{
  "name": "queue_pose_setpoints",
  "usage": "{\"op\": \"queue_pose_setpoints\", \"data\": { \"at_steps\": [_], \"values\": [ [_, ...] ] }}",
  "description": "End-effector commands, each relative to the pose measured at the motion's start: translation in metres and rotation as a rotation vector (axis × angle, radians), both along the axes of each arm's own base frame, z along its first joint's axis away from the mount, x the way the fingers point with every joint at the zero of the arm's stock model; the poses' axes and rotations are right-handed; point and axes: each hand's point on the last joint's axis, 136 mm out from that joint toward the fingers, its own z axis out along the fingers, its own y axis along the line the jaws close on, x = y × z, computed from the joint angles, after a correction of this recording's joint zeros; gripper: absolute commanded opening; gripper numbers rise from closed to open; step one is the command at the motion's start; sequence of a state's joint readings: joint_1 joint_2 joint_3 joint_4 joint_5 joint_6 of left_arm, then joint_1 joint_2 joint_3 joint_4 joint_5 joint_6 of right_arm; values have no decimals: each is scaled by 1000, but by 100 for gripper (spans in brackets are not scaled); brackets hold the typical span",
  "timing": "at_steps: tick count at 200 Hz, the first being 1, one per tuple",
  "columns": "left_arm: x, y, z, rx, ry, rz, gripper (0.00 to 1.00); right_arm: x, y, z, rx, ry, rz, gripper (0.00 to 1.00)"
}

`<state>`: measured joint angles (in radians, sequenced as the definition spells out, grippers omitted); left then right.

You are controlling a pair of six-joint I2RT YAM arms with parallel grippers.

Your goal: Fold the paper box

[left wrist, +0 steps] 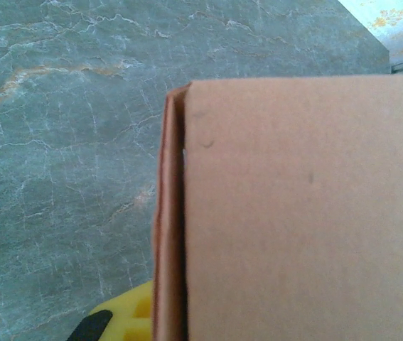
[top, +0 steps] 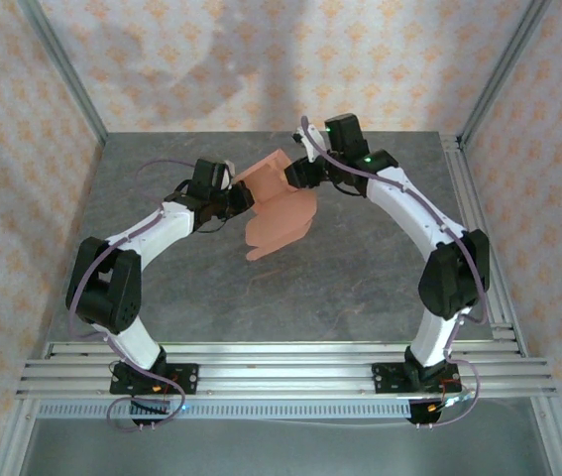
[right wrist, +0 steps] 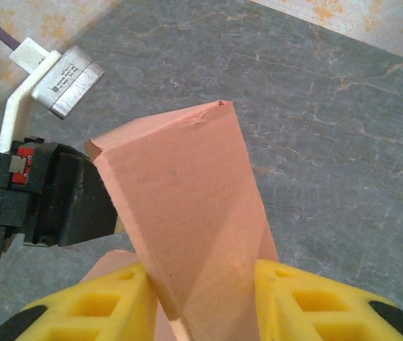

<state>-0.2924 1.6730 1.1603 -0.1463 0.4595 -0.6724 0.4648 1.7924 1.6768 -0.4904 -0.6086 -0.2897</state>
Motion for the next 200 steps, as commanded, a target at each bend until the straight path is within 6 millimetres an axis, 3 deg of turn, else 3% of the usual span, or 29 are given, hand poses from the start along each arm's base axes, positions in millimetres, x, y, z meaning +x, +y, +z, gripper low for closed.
{"op": "queue_pose_setpoints", "data": {
  "at_steps": [1,52,117,200],
  "values": [
    [3,-6,7,-9,-25,-28,0,-4,13,-11,-80,-1,35,37],
    [2,-5,7,-4,-25,-29,0,9,10,-13,-240,-108,-60,36],
    [3,-7,7,-10,-24,-31,0,28,1,-10,-385,-252,-220,12],
    [3,-7,4,-12,-17,-34,0,27,21,-19,-543,-405,-290,11]
  ]
}}
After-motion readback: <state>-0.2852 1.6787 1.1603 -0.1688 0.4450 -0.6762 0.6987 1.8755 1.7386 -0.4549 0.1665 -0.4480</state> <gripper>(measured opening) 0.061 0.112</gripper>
